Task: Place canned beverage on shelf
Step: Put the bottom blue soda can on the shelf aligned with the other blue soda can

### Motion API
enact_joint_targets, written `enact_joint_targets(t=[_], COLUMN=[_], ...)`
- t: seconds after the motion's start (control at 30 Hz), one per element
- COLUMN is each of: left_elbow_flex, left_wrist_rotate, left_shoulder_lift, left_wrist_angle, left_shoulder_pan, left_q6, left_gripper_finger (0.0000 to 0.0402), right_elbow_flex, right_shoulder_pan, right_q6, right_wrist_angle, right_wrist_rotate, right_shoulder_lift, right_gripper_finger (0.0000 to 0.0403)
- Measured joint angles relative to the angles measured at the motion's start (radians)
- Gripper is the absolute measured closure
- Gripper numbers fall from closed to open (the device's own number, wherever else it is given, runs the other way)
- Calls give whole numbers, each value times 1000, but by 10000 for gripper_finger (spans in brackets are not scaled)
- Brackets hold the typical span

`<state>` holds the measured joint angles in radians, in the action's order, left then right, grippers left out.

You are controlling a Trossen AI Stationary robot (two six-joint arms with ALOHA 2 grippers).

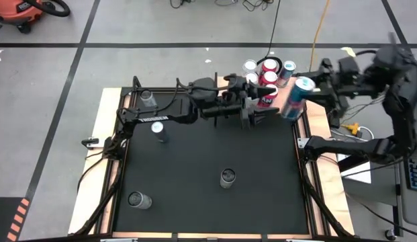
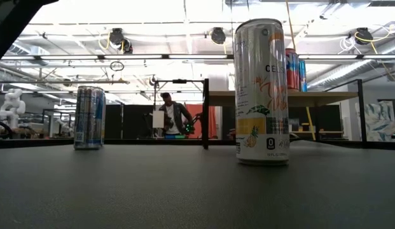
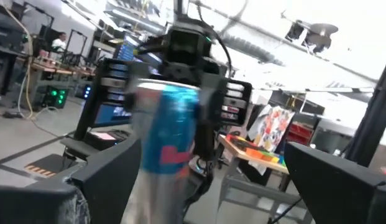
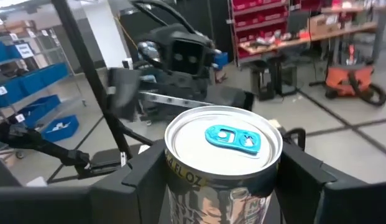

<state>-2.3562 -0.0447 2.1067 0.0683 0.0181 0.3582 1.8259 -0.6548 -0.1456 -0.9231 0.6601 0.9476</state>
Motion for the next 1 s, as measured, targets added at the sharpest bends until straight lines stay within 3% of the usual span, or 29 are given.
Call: enact_joint_targets(t=[0.47,0.83,1.0], left_elbow_flex=[0,0,-2], left_wrist_rotate=[-33,-6,-39], left_shoulder_lift=[3,32,60], left_wrist_angle=[-141,-178,-168], left_shoulder_pan=[20,55,58], left_q6=[-110,-75,-22], left_gripper_finger=[2,2,2], right_elbow_flex=[0,0,0], right_shoulder_pan=[2,2,2], right_q6=[-53,-26,-15], right_wrist_angle=[84,90,90], right_wrist_rotate=[106,103,104], right_shoulder_lift=[106,120,121], right_gripper_finger=[187,187,187])
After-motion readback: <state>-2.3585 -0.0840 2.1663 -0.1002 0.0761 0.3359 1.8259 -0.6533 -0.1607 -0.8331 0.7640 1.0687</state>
